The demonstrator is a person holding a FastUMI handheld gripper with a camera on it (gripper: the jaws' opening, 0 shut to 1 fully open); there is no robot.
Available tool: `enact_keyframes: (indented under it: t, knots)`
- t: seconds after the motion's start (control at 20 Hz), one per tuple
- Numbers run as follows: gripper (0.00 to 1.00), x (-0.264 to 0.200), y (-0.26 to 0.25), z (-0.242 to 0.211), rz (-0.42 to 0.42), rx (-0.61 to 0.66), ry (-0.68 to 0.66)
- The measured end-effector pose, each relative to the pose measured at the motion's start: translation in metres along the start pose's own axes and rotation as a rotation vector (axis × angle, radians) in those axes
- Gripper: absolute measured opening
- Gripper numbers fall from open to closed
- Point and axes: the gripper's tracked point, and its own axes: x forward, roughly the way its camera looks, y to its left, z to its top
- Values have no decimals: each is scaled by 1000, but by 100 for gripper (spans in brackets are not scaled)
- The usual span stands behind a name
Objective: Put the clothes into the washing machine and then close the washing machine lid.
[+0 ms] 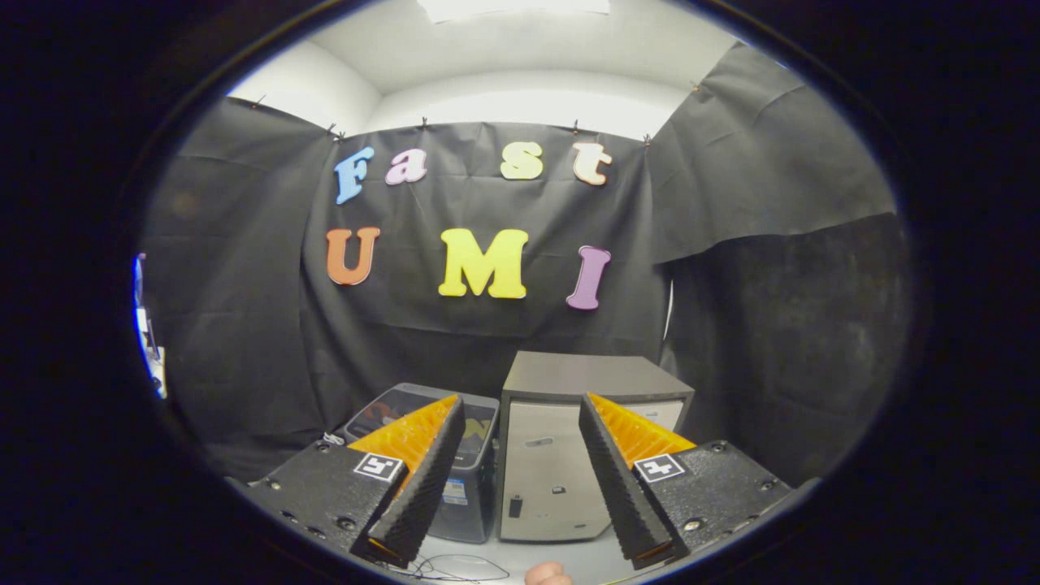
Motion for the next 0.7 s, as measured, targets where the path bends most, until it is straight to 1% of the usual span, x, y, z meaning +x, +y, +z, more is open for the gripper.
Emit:
enact_keyframes:
  t: [0.7]
  knots:
    - [89,4,-4,1,-15,12,4]
